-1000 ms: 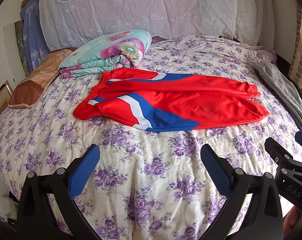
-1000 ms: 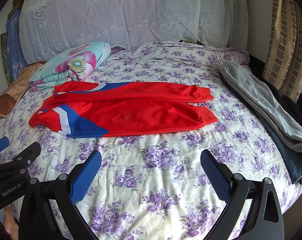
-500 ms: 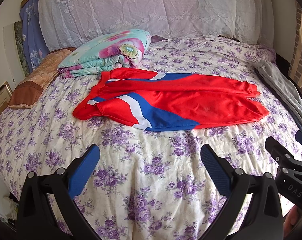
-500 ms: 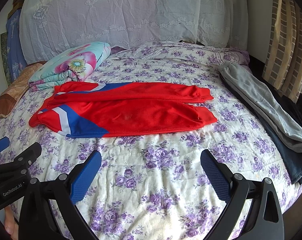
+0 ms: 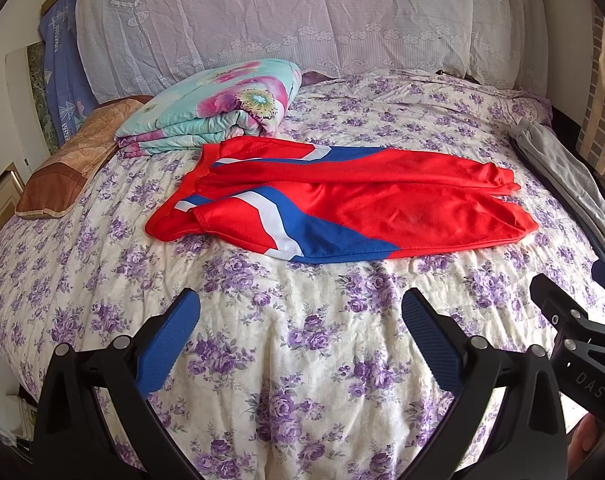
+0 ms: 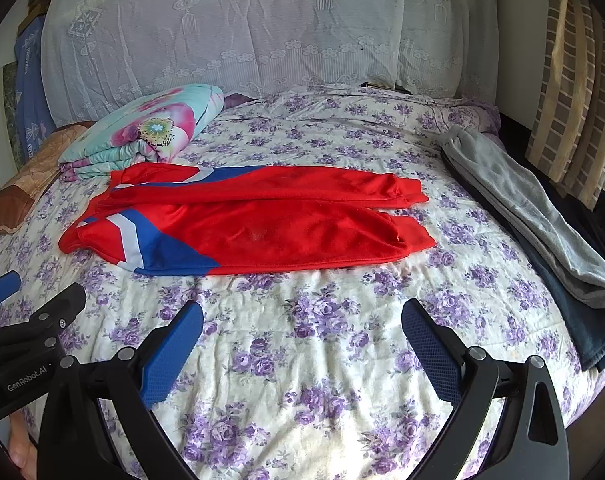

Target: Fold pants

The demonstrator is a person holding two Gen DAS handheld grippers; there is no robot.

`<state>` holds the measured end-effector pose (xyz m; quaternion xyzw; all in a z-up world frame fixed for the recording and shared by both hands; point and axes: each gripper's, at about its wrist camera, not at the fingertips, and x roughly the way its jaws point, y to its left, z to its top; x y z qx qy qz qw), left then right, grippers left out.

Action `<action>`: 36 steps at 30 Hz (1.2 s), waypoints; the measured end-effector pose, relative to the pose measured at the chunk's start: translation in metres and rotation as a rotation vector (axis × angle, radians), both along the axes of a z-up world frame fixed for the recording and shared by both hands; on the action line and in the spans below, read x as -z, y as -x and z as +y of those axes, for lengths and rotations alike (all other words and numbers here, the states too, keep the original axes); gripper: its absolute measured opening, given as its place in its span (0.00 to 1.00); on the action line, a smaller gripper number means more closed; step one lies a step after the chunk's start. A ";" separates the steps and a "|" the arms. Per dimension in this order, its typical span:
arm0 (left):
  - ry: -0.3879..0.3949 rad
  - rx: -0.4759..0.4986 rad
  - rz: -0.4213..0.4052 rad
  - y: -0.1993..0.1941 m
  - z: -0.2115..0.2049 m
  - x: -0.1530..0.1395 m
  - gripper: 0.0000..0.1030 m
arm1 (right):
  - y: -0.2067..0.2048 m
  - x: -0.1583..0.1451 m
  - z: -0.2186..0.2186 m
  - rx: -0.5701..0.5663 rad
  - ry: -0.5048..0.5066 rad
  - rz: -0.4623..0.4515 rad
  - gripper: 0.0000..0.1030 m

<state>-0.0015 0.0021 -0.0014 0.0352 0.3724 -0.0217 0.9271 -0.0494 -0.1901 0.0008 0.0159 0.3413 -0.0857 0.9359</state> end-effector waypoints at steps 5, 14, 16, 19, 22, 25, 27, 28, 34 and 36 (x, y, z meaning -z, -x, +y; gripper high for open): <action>0.000 -0.001 -0.001 0.000 0.000 0.000 0.95 | 0.000 0.000 0.000 -0.001 0.001 0.000 0.97; 0.000 0.000 0.001 0.000 0.000 0.000 0.95 | 0.000 -0.001 0.001 0.000 0.002 0.000 0.97; -0.001 0.000 0.002 0.000 0.000 0.000 0.95 | 0.000 -0.001 0.001 -0.001 0.002 0.000 0.97; -0.001 0.000 0.001 0.000 0.001 0.000 0.95 | 0.001 -0.001 0.001 -0.002 0.002 0.000 0.97; 0.000 0.000 0.001 0.000 0.000 0.000 0.95 | 0.001 -0.001 0.001 -0.001 0.002 0.001 0.97; 0.000 0.000 0.002 0.000 0.000 0.000 0.95 | 0.001 -0.001 0.001 -0.001 0.003 0.000 0.97; 0.000 -0.002 0.002 0.002 0.001 0.002 0.95 | 0.001 0.000 0.001 0.000 0.003 0.001 0.97; 0.000 -0.001 0.002 0.002 0.001 0.002 0.95 | 0.001 0.000 0.001 -0.001 0.003 0.001 0.97; 0.000 0.000 0.003 0.002 0.001 0.002 0.95 | 0.000 0.001 0.000 -0.001 0.004 0.001 0.97; -0.001 -0.001 0.004 0.002 0.001 0.002 0.95 | 0.000 0.001 0.000 -0.002 0.003 0.001 0.97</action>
